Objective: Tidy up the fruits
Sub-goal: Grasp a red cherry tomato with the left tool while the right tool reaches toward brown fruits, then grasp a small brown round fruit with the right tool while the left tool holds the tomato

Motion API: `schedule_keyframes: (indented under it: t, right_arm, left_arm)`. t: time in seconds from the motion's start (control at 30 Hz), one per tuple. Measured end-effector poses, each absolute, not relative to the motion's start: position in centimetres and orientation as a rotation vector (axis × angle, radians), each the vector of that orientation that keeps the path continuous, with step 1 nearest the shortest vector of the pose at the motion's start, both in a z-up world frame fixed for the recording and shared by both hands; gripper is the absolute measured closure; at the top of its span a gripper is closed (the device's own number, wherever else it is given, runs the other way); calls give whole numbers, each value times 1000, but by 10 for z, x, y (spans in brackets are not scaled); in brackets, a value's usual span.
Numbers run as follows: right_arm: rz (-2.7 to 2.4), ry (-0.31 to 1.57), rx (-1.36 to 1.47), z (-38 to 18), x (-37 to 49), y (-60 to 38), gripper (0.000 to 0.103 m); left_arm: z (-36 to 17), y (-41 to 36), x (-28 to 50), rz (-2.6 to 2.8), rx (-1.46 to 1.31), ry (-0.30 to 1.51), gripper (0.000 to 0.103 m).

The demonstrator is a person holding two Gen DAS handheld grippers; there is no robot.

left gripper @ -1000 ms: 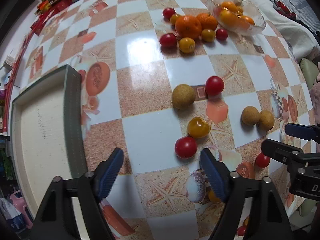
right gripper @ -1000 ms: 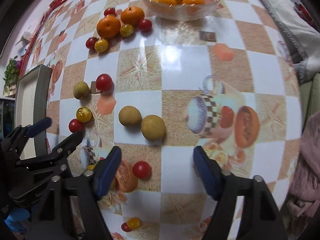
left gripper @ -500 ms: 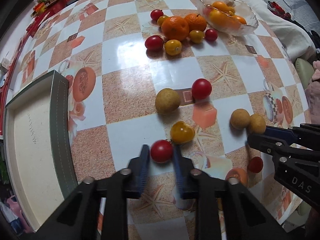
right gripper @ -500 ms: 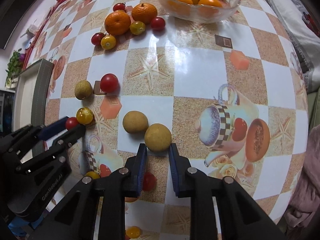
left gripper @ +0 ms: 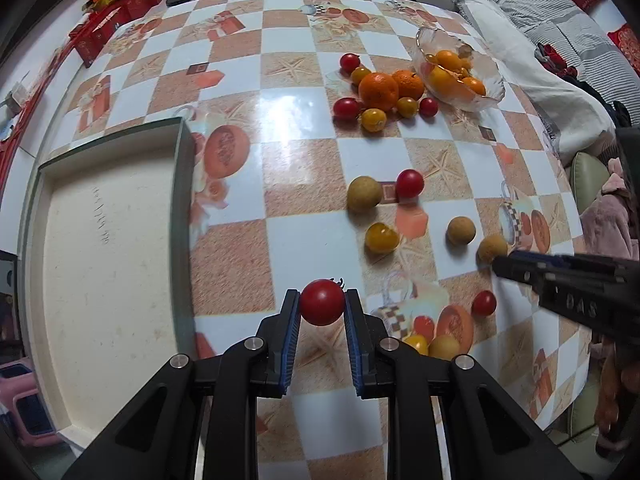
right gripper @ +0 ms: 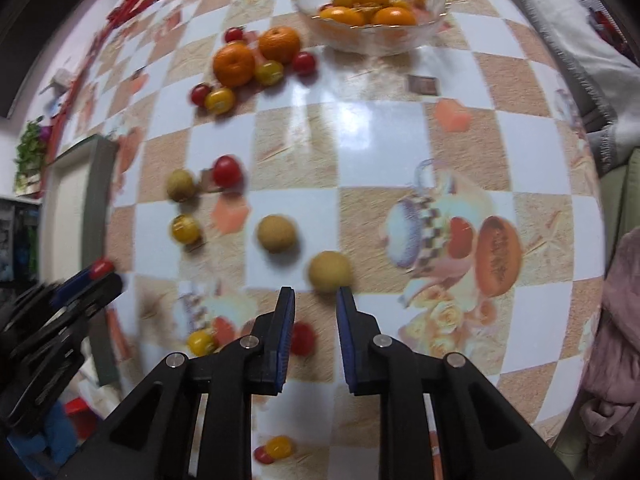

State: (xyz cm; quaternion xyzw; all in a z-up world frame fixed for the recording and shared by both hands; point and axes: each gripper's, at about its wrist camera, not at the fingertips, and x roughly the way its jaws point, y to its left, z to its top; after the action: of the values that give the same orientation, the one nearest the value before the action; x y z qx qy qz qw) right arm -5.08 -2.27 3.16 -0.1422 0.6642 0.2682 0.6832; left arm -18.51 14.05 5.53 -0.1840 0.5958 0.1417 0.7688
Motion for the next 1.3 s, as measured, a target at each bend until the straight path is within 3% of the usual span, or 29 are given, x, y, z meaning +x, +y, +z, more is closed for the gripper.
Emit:
schedule_keyframes:
  t: [0.1, 0.9, 1.03, 1.1, 1.3]
  right_arm:
    - [559, 1490, -306, 27, -43, -29, 49]
    - [738, 1431, -328, 22, -24, 29, 53]
    - [700, 1411, -332, 17, -23, 34, 60]
    - [690, 1423, -330, 14, -19, 30, 68]
    - [696, 1394, -331, 15, -11, 34, 69]
  left_arm:
    - [55, 148, -190, 313, -403, 1295, 80]
    - [54, 151, -205, 347, -428, 1295, 80]
    - [55, 153, -206, 351, -434, 1294, 80]
    - [55, 153, -208, 352, -433, 1292, 80]
    - [55, 157, -215, 368, -445, 1295, 80]
